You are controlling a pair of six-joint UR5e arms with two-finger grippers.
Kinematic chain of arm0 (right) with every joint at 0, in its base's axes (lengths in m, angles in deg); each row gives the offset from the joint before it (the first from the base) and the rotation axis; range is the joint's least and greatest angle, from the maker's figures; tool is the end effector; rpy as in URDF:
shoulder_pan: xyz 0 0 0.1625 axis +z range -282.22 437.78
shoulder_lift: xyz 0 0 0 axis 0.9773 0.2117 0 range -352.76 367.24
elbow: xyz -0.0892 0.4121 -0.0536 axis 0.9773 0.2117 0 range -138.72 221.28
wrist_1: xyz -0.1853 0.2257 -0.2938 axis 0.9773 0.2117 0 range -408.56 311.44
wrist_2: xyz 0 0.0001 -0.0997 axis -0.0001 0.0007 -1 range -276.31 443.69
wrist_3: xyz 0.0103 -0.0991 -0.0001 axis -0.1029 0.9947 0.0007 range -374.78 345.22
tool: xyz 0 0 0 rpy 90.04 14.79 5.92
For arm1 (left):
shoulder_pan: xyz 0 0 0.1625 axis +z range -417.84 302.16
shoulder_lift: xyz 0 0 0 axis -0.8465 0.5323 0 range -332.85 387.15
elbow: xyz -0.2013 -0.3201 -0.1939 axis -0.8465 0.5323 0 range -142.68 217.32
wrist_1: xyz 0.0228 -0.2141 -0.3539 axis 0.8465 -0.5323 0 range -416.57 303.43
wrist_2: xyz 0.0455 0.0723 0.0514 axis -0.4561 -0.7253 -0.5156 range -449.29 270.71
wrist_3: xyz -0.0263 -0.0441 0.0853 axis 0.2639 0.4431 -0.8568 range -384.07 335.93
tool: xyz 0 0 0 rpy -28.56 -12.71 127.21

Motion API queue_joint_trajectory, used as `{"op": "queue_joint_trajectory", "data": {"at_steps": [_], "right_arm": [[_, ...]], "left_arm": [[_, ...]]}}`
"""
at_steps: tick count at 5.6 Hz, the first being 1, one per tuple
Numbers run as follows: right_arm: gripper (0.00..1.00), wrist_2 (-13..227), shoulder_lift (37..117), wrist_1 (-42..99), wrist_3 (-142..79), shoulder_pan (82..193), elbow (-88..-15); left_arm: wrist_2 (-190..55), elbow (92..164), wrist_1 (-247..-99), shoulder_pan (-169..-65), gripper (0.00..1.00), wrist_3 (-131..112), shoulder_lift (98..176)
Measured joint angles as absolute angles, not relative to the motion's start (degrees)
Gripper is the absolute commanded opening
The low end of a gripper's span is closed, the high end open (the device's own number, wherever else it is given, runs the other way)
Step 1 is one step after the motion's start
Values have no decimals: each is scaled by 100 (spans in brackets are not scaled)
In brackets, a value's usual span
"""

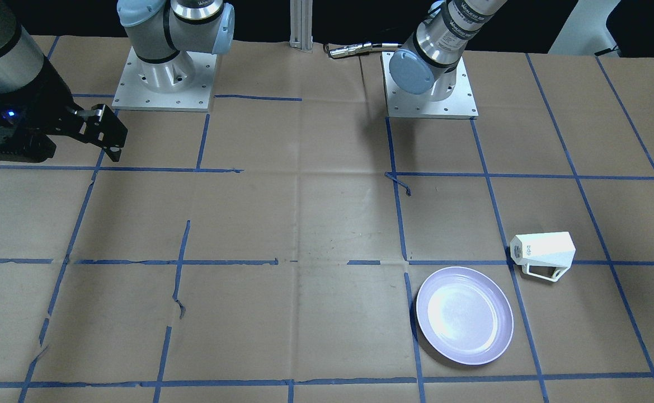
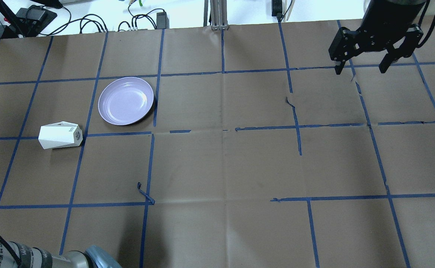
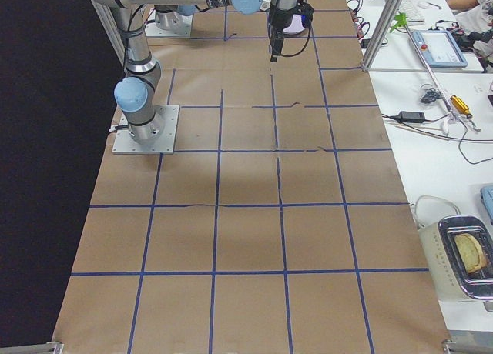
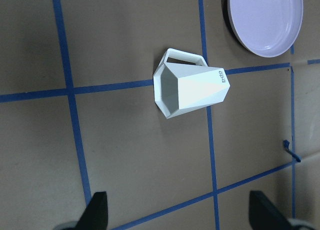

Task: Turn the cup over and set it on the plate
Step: 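Lower the left gripper and grasp the white mug lying on its side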

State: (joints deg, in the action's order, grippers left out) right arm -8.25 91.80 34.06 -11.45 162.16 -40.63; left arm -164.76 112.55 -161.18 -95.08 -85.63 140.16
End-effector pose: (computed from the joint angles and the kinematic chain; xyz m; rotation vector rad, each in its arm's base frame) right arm 0.0780 -0.5335 0.4964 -0.0598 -3.1110 -0.1323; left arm 0.3888 -0.4944 0.3698 -0.1364 -2.6692 -0.0067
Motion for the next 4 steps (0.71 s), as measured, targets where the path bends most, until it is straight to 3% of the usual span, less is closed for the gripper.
{"op": "queue_joint_trajectory", "data": {"at_steps": [4], "right_arm": [[100, -825, 9179, 3405, -1144, 16215, -4063]], "left_arm": [[-15490, 11345, -16154, -9826, 98, -9115, 15096]]}}
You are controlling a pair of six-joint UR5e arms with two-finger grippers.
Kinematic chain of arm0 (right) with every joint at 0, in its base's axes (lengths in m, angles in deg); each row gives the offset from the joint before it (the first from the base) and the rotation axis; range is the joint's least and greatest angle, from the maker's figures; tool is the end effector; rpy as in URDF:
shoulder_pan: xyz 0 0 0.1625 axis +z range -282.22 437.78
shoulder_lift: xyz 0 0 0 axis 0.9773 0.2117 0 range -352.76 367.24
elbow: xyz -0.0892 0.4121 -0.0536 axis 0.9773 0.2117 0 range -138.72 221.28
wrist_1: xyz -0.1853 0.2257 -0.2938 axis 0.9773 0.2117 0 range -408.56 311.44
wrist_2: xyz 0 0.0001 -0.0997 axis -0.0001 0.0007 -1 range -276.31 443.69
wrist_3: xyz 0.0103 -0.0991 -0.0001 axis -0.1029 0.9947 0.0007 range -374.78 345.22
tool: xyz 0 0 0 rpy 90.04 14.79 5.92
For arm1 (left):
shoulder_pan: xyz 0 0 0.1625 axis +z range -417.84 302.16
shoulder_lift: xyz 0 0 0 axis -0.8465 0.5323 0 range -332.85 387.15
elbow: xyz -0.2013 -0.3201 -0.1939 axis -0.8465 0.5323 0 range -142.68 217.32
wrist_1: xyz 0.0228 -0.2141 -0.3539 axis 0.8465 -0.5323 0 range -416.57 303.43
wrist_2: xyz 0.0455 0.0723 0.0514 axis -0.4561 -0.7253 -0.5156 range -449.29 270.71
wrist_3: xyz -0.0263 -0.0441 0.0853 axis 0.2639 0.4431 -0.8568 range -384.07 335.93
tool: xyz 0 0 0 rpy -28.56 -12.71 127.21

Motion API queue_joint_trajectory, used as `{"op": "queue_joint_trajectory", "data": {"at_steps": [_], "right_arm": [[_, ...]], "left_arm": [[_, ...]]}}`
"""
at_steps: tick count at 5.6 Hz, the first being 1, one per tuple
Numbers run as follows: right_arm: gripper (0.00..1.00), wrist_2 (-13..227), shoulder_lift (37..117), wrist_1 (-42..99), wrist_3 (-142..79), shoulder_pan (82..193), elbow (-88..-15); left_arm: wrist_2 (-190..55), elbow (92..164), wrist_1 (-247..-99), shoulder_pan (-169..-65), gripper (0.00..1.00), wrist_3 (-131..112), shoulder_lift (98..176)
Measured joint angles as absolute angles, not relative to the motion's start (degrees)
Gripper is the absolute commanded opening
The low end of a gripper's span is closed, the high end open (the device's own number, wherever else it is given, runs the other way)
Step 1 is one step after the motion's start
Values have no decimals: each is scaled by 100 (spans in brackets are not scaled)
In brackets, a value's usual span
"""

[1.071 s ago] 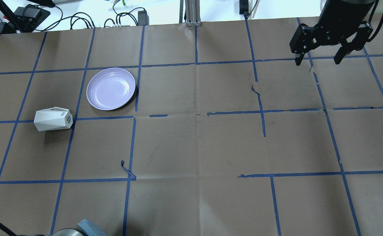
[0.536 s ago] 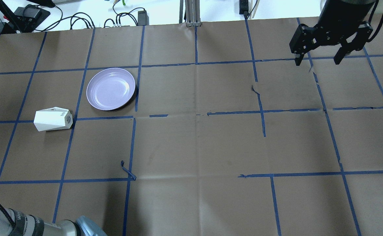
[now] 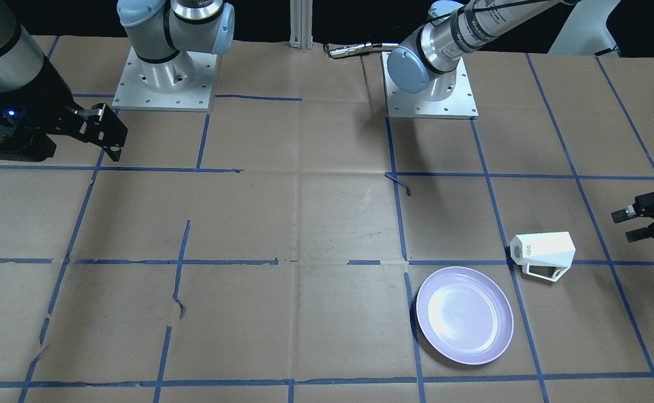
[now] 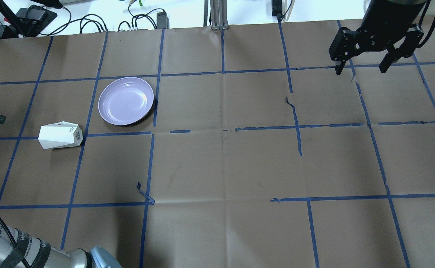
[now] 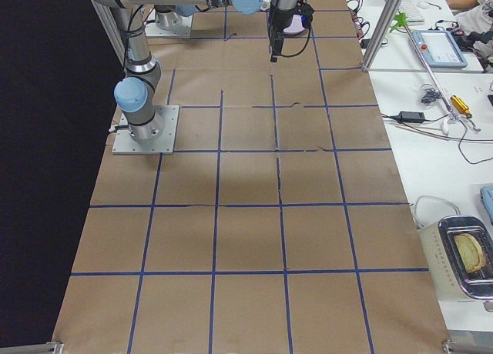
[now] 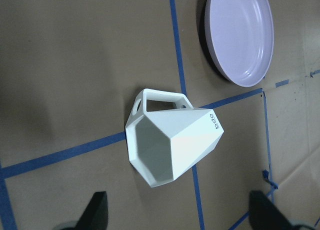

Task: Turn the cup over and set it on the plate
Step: 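Lower the left gripper and grasp the white mug lying on its side, then lift the mug with the left gripper and rotate it upright over the plate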

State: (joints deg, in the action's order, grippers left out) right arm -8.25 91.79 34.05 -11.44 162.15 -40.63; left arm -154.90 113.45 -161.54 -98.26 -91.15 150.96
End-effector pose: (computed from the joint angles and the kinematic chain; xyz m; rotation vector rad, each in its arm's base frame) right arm 0.0779 -0.5335 0.4963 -0.0598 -3.1110 -0.1328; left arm 0.3703 -0.5445 0.2503 -0.2047 -2.4059 0.0453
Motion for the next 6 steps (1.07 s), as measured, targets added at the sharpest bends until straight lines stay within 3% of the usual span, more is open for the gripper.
{"op": "queue_joint_trajectory", "data": {"at_steps": [3, 4, 5, 6], "right_arm": [[100, -825, 9179, 3405, -1144, 16215, -4063], [100, -825, 9179, 3405, -1144, 16216, -4063], [100, -824, 9179, 3406, -1144, 16215, -4063], [100, -824, 9179, 3406, -1144, 16215, -4063]], "left_arm": [[-15066, 11952, -16263, -9895, 97, -9388, 15434], [-14998, 12054, -16268, -9897, 79, -9390, 15476], [-14935, 12097, -16276, -9897, 26, -9399, 15502], [-14913, 12107, -16284, -9908, 1, -9412, 15511]]}}
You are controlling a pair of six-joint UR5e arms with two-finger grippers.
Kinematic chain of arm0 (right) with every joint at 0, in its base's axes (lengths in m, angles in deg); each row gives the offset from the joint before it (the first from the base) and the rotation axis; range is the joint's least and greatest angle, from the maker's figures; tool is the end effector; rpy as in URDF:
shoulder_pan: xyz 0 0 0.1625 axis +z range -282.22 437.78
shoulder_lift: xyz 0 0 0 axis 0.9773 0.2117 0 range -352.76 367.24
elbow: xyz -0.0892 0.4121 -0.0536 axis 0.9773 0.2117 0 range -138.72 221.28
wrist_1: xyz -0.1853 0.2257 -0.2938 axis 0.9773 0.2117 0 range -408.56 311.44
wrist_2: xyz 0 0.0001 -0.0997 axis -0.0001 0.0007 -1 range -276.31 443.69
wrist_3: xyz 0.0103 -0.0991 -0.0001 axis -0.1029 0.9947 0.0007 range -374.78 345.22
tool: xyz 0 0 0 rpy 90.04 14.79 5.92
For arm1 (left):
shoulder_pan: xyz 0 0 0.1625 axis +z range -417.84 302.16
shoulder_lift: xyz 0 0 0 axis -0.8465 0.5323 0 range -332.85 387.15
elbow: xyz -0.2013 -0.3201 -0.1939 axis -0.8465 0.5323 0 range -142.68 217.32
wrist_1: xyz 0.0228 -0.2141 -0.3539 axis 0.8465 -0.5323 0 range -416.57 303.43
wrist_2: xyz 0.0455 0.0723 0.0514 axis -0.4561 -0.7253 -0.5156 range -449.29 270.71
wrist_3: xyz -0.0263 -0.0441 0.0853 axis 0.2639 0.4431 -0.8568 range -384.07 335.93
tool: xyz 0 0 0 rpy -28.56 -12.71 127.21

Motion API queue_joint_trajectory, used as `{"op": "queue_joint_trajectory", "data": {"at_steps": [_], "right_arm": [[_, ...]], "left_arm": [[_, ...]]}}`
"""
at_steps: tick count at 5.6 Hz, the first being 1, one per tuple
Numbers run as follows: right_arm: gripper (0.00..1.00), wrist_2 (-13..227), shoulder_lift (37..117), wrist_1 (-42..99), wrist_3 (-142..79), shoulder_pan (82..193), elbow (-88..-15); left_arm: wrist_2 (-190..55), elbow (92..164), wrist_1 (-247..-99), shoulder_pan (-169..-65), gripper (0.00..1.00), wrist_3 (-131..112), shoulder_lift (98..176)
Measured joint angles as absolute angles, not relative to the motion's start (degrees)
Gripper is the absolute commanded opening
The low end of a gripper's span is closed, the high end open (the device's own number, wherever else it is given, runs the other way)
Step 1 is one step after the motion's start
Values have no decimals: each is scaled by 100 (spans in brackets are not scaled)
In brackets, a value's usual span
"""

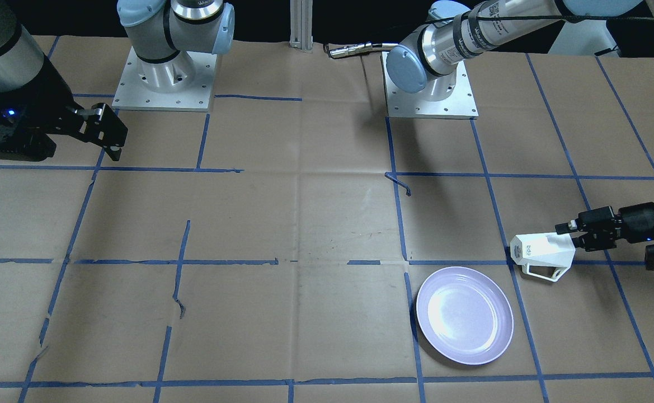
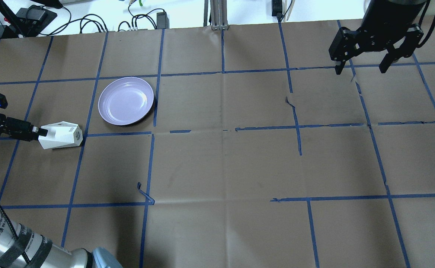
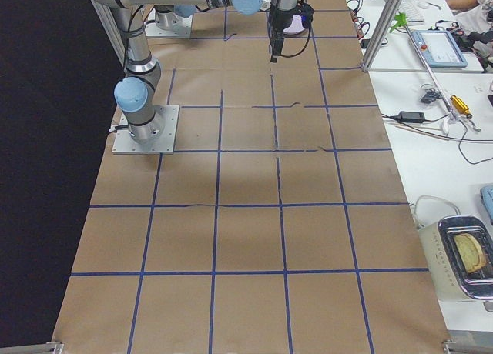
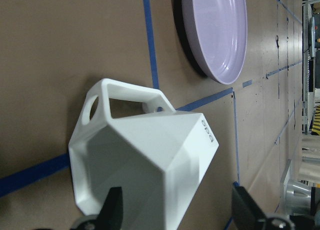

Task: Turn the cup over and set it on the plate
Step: 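Lift the mug with the left gripper and rotate it upright over the plate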

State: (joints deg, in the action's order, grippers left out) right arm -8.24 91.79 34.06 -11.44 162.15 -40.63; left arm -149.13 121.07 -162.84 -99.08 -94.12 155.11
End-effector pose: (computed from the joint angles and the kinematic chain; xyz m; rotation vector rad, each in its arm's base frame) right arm 0.0779 -0.5336 0.4963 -0.0598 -3.1112 -0.1325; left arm 0.3287 -0.5320 0.1596 -0.1453 -2.1832 0.0117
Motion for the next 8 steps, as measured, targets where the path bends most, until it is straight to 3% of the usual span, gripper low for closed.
{"op": "queue_joint_trajectory", "data": {"at_steps": [3, 5, 8], "right_arm": [[100, -824, 9179, 3406, -1144, 16215, -4063], [100, -825, 9179, 3406, -1144, 16215, -4063], [100, -825, 9179, 3405, -1144, 16215, -4063]], "left_arm": [[-14641, 12048, -16459, -10033, 0, -9329, 15240], [-14589, 11963, -16412, -10259, 0, -8584, 14616], [-15434, 11904, -15031, -11545, 0, -6901, 13975]]}}
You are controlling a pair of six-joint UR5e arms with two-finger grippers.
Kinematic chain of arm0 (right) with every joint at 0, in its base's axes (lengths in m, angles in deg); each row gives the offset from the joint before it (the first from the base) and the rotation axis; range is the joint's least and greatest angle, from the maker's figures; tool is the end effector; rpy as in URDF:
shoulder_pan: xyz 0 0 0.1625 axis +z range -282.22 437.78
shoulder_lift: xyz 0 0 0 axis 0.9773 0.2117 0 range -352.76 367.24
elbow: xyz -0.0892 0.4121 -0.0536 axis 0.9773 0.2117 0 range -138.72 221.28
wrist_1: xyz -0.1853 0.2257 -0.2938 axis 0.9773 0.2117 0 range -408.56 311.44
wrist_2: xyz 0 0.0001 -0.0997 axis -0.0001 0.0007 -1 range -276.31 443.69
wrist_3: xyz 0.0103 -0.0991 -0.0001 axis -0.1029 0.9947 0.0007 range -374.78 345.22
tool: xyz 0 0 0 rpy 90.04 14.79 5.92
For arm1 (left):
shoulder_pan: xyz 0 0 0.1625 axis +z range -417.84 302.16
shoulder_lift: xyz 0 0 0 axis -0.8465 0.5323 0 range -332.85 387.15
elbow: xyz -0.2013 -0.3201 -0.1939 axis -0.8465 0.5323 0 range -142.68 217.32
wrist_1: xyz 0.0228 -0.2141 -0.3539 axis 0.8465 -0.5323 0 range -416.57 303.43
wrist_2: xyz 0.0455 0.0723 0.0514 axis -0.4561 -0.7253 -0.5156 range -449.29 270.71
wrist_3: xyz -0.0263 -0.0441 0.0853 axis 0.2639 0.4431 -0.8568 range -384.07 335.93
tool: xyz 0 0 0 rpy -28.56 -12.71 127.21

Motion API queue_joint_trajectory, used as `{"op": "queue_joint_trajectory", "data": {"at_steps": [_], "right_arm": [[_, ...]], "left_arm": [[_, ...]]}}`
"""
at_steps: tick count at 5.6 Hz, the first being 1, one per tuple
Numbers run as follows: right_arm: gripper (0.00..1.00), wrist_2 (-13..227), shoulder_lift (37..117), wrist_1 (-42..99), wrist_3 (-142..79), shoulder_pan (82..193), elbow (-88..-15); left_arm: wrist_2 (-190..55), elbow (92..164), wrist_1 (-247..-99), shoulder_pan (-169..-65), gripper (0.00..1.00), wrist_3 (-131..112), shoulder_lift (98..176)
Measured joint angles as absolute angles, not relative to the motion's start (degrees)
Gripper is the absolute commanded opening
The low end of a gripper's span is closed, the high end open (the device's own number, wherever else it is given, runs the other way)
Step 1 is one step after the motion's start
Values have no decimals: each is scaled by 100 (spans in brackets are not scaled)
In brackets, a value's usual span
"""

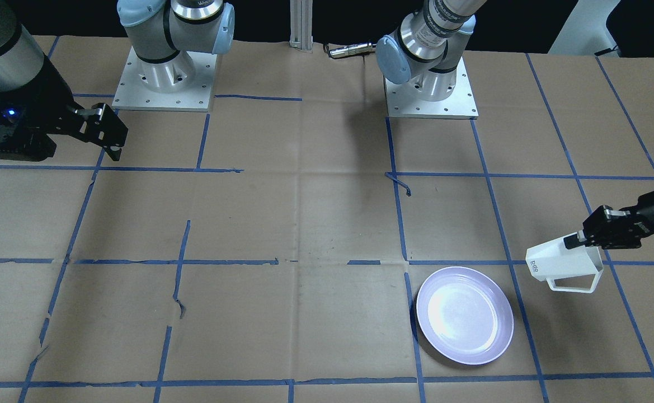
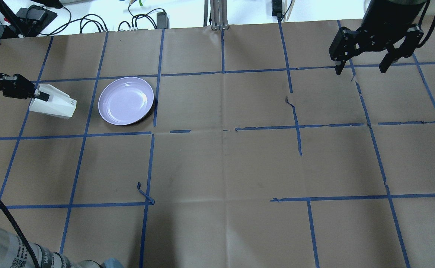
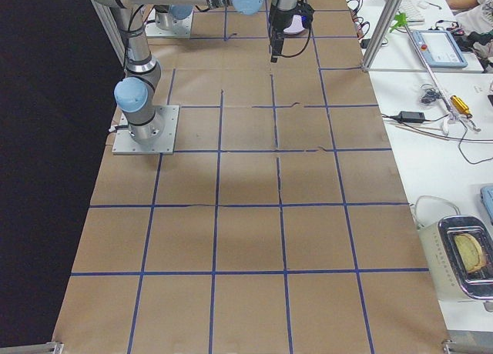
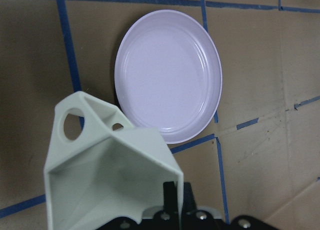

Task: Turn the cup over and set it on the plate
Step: 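Lift the mug with the left gripper and rotate it upright over the plate, then lower the upright mug onto the lavender plate with the left gripper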

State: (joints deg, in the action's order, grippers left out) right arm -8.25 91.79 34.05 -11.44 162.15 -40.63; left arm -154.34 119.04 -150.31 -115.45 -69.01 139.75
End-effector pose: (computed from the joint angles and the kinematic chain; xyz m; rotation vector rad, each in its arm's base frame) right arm 0.0779 -0.5335 0.4963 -0.0598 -3.1110 -0.1328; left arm 0.1788 -0.6091 0.3410 -0.1940 -2.6033 0.0368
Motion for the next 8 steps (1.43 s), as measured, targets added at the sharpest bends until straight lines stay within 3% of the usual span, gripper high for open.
{"op": "queue_joint_trajectory", "data": {"at_steps": [4, 7, 8], "right_arm": [[100, -824, 9179, 3405, -1144, 16216, -4063], [100, -825, 9179, 3406, -1144, 16215, -4063], [100, -825, 9179, 3405, -1144, 16216, -4063]], "left_arm": [[-17175, 12051, -12860, -13784, 0, -4821, 14213], [-17770, 12397, -12437, -14148, 0, -5167, 14498], [-17856, 12527, -12333, -14155, 30, -5229, 14512]]}}
